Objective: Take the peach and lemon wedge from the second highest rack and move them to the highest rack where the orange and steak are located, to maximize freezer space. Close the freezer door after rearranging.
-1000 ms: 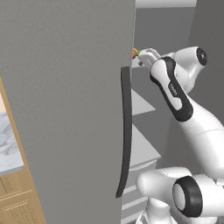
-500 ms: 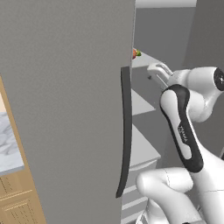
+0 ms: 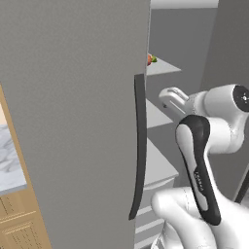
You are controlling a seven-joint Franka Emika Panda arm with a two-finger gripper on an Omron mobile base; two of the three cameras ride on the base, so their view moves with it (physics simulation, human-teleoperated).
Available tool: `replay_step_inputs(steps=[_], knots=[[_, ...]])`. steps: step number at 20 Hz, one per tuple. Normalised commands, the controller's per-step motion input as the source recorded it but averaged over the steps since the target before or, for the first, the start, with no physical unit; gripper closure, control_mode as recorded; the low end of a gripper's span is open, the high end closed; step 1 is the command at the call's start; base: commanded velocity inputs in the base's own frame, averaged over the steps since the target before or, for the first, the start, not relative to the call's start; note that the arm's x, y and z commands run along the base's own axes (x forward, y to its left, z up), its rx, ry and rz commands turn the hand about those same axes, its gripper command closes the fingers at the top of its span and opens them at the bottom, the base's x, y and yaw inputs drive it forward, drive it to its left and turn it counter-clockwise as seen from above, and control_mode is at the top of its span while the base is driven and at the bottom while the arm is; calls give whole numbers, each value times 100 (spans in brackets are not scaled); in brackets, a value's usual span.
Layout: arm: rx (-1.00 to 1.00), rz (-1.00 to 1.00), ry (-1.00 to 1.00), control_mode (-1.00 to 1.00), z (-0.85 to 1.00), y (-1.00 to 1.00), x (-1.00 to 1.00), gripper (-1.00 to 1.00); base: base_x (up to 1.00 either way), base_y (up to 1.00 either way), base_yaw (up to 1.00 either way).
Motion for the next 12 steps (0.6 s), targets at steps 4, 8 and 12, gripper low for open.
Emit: replay_step_inputs(steps=[4,8,12], knots=[[-2,-16,0,-100,-17,15,-82,-100,0,0,0],[-6,-2,0,100,-15,1,-40,-100,-41,0,0],[0,0,0,100,0,0,0,-100,-76,-5,-4]])
